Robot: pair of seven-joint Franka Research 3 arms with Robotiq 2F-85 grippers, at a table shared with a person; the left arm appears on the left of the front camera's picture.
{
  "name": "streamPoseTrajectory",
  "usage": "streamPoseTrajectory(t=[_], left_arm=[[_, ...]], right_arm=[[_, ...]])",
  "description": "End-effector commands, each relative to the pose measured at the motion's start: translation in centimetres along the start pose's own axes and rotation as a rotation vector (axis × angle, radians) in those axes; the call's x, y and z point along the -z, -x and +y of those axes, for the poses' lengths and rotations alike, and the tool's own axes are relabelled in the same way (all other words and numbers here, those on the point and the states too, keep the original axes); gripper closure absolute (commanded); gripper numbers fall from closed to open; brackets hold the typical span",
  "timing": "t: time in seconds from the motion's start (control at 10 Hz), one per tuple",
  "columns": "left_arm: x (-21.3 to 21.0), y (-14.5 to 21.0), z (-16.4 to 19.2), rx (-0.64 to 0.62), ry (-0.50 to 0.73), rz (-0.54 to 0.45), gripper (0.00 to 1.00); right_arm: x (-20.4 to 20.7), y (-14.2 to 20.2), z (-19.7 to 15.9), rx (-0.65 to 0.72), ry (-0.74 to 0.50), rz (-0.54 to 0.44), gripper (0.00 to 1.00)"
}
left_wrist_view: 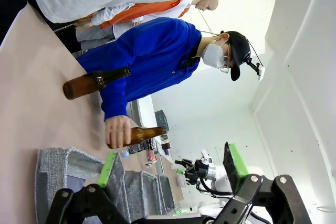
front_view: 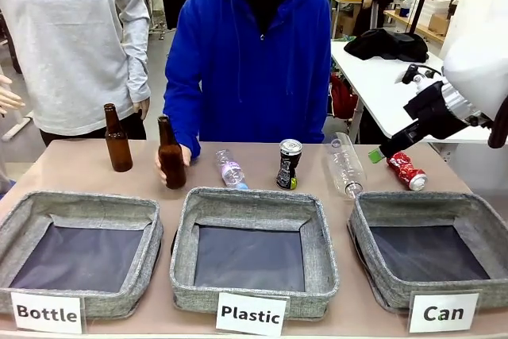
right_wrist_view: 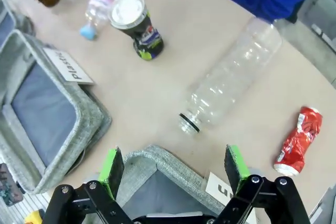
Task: Sort the can waste into the basket.
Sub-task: Pick up the can waste from the table and place it in the right Fabric basket.
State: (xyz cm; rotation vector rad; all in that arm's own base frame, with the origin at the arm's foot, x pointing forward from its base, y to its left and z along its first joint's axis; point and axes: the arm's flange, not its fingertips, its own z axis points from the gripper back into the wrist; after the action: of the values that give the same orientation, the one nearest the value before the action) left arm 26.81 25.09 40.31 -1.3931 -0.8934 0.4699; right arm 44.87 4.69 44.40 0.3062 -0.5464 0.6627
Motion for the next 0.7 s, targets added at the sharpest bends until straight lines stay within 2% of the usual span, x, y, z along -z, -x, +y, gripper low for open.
streamPoseTrajectory(t=[0.0, 0.1, 0.2, 0.3, 0.4, 0.6], left_arm=[[0.0, -0.1, -0.1, 0.018, 0.015, -0.004, 0.0], [0.0, -0.1, -0.1, 0.018, 0.015, -0.004, 0.0], [0.0, -0.1, -0.1, 0.018, 0.015, -0.004, 0.0], [0.0, 0.0, 0.0, 0.0, 0.0, 0.0, 0.0], [-3.2, 3.2, -3.4, 0.074, 0.008, 0.056, 0.0], [-9.4, 6.4, -7.9, 0.135, 0.06, 0.116, 0.0]], right_arm=[[0.9, -0.8, -2.6, -0.141, -0.106, -0.125, 0.0], [1.5, -1.1, -3.7, -0.198, -0.115, -0.174, 0.0], [3.1, -1.9, -5.0, -0.32, -0.208, -0.199, 0.0], [4.9, -2.5, -6.2, -0.37, -0.264, -0.203, 0.0], [7.0, -3.0, -7.3, -0.398, -0.324, -0.189, 0.0], [11.2, -4.2, -8.4, -0.471, -0.422, -0.195, 0.0]])
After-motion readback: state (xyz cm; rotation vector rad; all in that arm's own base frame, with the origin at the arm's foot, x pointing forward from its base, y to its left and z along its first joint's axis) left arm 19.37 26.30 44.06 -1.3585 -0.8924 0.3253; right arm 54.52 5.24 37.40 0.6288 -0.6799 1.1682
